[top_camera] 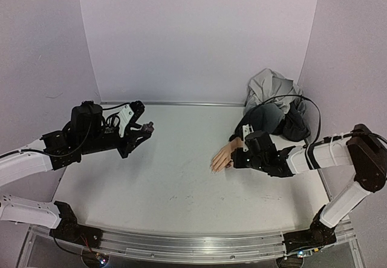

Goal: Paint the nails

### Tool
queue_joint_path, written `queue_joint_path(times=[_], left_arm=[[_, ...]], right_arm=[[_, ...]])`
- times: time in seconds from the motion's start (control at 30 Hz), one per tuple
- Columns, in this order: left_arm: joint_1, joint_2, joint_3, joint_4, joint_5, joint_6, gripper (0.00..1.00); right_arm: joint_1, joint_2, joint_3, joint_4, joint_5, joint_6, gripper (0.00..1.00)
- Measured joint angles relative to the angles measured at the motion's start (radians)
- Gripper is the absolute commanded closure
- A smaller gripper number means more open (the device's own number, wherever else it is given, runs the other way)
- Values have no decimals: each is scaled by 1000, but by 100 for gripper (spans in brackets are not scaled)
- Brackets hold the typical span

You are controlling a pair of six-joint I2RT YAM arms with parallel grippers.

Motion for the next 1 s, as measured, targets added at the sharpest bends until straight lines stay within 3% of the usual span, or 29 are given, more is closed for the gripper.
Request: queue_joint_path(times=[0.27, 0.63, 1.0], left_arm=[[0, 0, 0, 0, 16, 1, 100], [0, 0, 25, -9, 279, 1, 100], [-46, 70, 191, -8, 463, 14, 100]], right_arm=[[0, -42, 0, -75, 45, -6, 100], [0, -468, 9, -198, 17, -31, 100], [2, -472, 112, -264, -203, -31, 100]])
